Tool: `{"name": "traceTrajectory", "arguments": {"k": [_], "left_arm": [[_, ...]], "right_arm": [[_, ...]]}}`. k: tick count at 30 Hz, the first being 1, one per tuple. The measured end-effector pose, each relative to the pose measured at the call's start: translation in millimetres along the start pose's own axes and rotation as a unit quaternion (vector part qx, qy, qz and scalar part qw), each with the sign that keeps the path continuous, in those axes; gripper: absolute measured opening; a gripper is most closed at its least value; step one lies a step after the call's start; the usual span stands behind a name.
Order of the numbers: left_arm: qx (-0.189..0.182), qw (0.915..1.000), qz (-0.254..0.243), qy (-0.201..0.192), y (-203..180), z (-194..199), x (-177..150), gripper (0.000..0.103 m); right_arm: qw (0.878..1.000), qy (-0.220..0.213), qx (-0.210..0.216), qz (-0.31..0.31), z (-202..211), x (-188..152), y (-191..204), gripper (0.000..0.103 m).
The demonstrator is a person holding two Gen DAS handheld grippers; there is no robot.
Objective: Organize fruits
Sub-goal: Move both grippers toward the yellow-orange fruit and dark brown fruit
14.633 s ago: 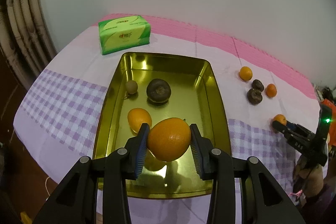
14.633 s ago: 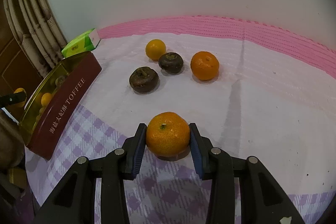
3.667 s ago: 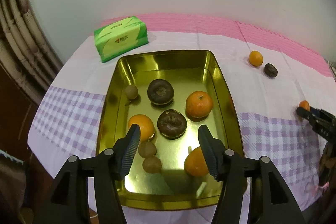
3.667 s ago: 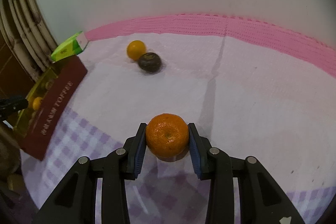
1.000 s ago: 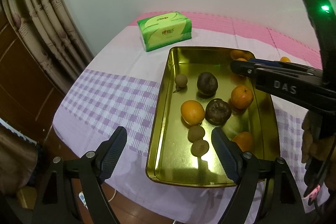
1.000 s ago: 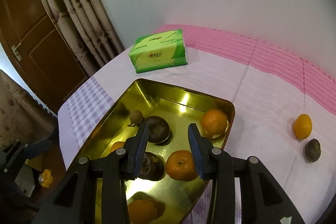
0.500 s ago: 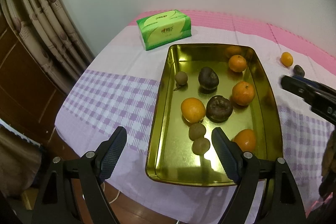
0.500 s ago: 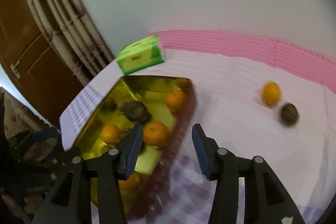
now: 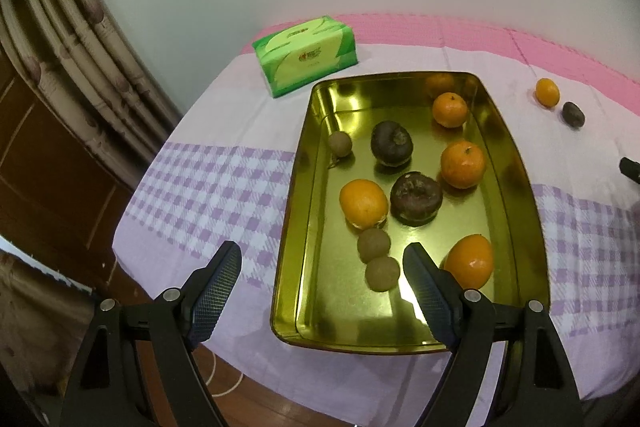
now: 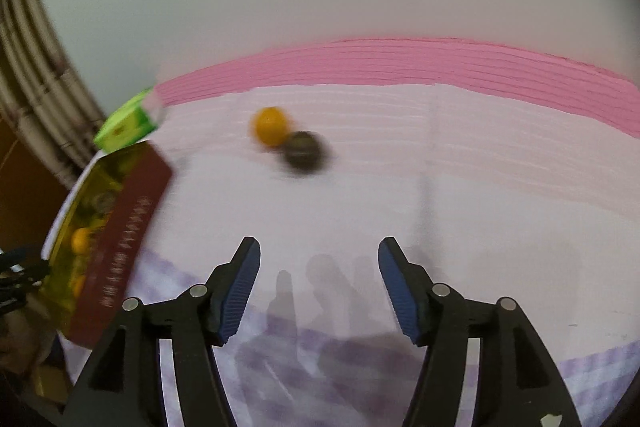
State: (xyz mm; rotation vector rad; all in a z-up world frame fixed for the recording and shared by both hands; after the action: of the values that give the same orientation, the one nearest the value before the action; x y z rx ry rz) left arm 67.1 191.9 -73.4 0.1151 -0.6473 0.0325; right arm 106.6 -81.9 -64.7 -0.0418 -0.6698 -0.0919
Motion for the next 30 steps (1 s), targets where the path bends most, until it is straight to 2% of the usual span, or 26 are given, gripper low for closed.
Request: {"name": "traceTrajectory", "arguments": {"k": [4, 6, 10, 11, 14, 17, 19, 22, 25, 30], "left_arm": [[-0.012, 0.9992, -0.031, -0.02, -16, 13, 4, 0.083], [-0.036, 0.9975, -0.053, -0.028, -28, 20, 12, 0.083], [-0.099, 0.9893, -0.103, -0.03, -61, 24, 39, 0.083], [-0.126, 0.9856, -0.11, -0.025, -72, 22, 51, 0.083], [-0.205, 0.9735, -0.102, 0.001, -101, 8, 87, 0.083], [-0.243, 0.9661, -0.086, 0.022, -131, -16, 121, 0.081], [-0.25, 0.9637, -0.085, 0.038, -155, -41, 143, 0.079], [-0.254, 0.9608, -0.086, 0.07, -186, -79, 163, 0.07], [-0.254, 0.9599, -0.062, 0.102, -201, -117, 175, 0.068], [-0.256, 0.9577, -0.045, 0.123, -210, -152, 180, 0.067]], "right_arm": [[0.999, -0.004, -0.033, -0.016, -2, -1, -38, 0.061], [0.999, -0.005, -0.045, -0.021, -3, -1, -53, 0.061], [0.998, -0.003, -0.05, -0.043, -8, -5, -79, 0.061], [0.998, -0.009, -0.044, -0.048, -7, -7, -82, 0.061], [0.998, -0.013, -0.034, -0.053, -7, -8, -86, 0.062], [0.998, -0.015, -0.03, -0.048, -7, -10, -87, 0.065], [0.998, -0.015, -0.021, -0.048, -7, -9, -85, 0.071], [0.998, -0.018, -0.008, -0.06, -5, -10, -89, 0.072], [0.998, -0.019, 0.006, -0.067, -4, -10, -91, 0.072], [0.997, -0.021, 0.026, -0.068, -4, -10, -91, 0.073]]}}
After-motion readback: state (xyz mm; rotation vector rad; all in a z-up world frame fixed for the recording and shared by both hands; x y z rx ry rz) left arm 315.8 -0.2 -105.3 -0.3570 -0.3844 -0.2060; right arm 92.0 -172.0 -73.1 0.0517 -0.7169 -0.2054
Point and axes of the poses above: each gripper's, at about its wrist camera, not at the fingertips, and z roughly against the way its jaws point, y to its left, x to its top, the point moved 1 cm from there along -z, roughly the way its jaws point, and after that the axes turned 12 degrees about -x, right-handed, at the moved point
